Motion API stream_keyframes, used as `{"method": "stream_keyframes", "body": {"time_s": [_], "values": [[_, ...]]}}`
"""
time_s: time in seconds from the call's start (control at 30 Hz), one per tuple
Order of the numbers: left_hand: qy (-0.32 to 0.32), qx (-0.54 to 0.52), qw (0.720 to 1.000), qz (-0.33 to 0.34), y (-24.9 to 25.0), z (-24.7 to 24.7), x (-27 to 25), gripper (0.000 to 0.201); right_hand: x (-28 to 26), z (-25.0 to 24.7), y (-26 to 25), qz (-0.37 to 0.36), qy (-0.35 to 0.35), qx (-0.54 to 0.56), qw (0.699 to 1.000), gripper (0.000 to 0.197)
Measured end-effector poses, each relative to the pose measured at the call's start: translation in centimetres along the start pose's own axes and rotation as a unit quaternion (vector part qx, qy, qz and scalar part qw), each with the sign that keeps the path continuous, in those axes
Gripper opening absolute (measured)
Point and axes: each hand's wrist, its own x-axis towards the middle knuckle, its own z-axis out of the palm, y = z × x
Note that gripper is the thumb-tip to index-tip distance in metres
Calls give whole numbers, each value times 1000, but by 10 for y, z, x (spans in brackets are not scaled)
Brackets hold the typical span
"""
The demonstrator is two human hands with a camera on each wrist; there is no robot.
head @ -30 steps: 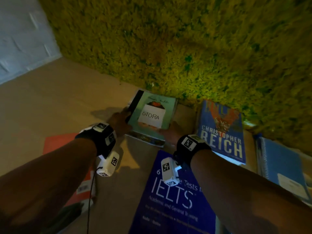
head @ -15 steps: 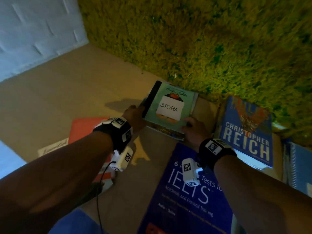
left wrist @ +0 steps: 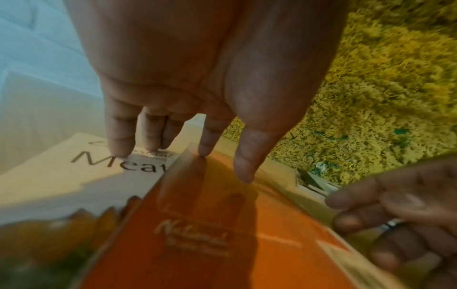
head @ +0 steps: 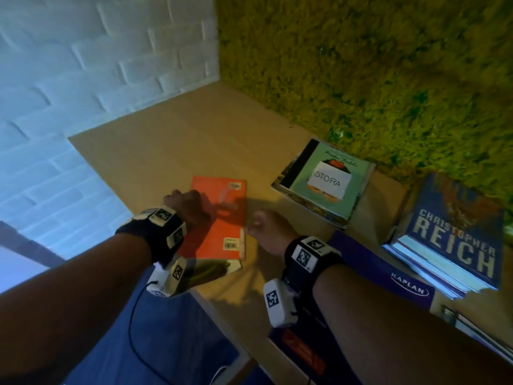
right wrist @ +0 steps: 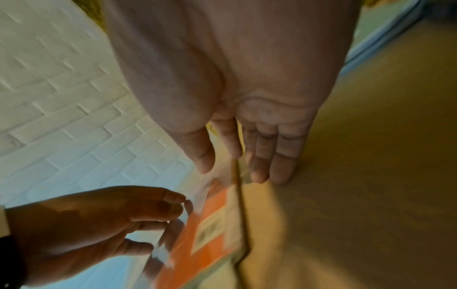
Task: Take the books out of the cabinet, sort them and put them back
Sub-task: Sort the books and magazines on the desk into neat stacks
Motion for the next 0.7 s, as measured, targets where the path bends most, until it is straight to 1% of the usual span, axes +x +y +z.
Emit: {"method": "stream_keyframes", "body": {"time_s": [0.03,0.07,0.13,0.17,0.2,0.27,0.33,0.37,0.4,0.43,0.5,0.53,0.57,0.6,0.63,0.67,0.7], "values": [[0,4,1000,3,-6,2,-1,49,0,5,-6,-7,3,5,1000,17],[-1,0,1000,11,-10,3,-1,54,0,9,-11,-15,3,14,1000,16],[-21,-22,999,30,-20,4,1,63,-2,15,-20,-9,8,49,999,14],[-29,-34,998,39,-24,4,0,67,-3,17,-23,3,13,72,997,13],[-39,-47,997,46,-24,4,-1,71,-3,19,-24,16,23,100,995,16],[-41,-72,994,67,-20,8,-3,78,-5,21,-23,70,44,178,980,24],[-38,-83,992,88,-7,13,-6,77,-6,20,-19,117,57,261,957,19],[-41,-91,990,98,1,16,-7,76,-7,16,-15,130,68,280,949,17],[-48,-101,988,108,9,17,-9,75,-3,13,-7,135,83,278,947,15],[-51,-114,985,120,17,21,-8,75,6,10,8,130,95,268,950,16],[-77,-168,972,148,30,24,-9,71,23,2,45,107,103,272,951,27],[-96,-205,962,156,36,24,-12,66,19,-6,52,97,111,294,944,34],[-100,-230,953,170,41,26,-14,61,4,-16,49,94,120,308,939,38],[-95,-248,947,182,49,27,-15,60,-18,-28,36,84,136,314,936,34],[-89,-264,942,186,58,28,-17,62,-38,-39,25,73,153,317,933,24],[-75,-283,938,187,70,29,-21,62,-49,-45,22,61,176,320,929,13],[-43,-277,939,199,83,26,-30,59,-62,-53,17,49,202,318,925,9]]}}
